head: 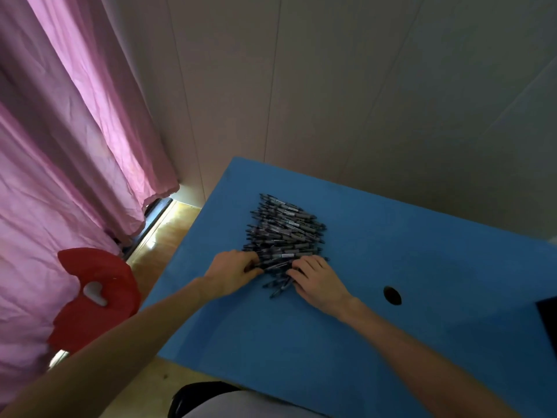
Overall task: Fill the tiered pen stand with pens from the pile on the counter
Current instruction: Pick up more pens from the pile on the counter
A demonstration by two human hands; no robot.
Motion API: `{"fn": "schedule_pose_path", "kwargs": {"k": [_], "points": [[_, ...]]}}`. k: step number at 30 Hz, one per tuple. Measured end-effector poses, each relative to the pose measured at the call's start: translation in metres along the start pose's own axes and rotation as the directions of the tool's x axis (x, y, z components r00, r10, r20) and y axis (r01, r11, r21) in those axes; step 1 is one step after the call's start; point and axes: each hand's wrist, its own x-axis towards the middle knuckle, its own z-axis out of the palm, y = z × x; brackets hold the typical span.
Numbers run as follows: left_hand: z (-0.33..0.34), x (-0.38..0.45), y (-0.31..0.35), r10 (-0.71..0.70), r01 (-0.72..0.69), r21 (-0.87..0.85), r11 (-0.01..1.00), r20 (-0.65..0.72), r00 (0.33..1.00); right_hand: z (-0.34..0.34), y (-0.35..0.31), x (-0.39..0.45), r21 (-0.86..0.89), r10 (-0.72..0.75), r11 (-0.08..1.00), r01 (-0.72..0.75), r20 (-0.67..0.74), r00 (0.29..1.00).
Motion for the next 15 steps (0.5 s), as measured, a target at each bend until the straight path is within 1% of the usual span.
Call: {"fn": "schedule_pose_path", "kwargs": {"k": [4,9,11,15], "points": [[-0.0029,0.0005,-0.0072,0.014,-0.014,-0.021,1.0,-0.015,1.0,-0.0011,0.0047,-0.0015,0.004,-0.048,0.999,0.048,-0.003,0.999],[-0.0045,0.0052,-0.0079,0.02,-0.02,0.017,1.0,-0.003,1.0,-0.0057,0.0088,0.0007,-0.026,-0.13,0.991,0.132,0.075,0.989],[-0.0034,0.0056,-0.0076,0.002,-0.002,0.007,1.0,0.002,1.0,-0.0063,0.0068,-0.0002,-0.04,-0.121,0.991,0.125,0.094,0.988],[0.0004,0.0054,-0.0019,0.011,-0.011,0.029,1.0,0.001,1.0,-0.0039,0.006,-0.0048,-0.08,-0.096,0.991,0.105,0.109,0.989]]}}
